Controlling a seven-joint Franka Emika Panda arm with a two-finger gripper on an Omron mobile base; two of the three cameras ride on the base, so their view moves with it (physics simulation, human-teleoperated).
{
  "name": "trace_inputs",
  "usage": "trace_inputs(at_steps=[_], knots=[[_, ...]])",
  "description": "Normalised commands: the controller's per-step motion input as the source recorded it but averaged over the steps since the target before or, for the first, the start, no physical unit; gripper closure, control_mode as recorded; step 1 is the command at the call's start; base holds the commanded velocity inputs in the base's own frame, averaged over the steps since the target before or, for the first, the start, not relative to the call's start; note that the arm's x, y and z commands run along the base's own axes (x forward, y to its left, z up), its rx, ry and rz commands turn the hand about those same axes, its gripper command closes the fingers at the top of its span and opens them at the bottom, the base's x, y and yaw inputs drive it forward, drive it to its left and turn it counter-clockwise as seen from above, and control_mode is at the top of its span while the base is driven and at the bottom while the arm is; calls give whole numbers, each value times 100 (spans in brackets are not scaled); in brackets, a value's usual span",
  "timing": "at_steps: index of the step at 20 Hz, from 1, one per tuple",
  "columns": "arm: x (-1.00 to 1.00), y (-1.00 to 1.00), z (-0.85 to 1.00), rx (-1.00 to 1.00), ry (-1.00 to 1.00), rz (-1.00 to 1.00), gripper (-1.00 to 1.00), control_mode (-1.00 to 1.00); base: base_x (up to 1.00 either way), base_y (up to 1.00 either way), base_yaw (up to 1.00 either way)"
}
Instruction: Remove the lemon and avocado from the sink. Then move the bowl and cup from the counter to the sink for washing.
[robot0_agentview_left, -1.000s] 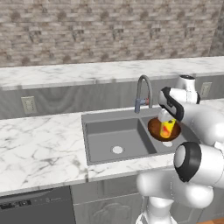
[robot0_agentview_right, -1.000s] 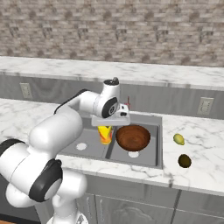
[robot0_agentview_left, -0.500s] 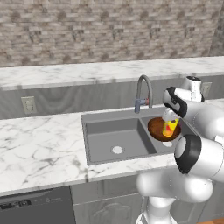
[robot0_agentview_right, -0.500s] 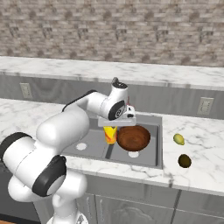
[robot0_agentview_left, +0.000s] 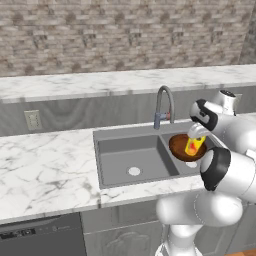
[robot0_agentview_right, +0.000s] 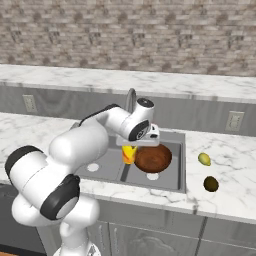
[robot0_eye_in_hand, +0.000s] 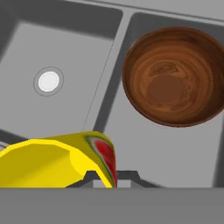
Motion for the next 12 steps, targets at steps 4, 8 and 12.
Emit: trace_inputs(at_steps=[4,8,12], knots=[[9,-12,-7,0,-3,0,100,-100,0,0,0],[10,-14,-7,0,-1,0,100,-100,0,0,0],[7,-12,-6,0,0,0,100,-100,0,0,0]])
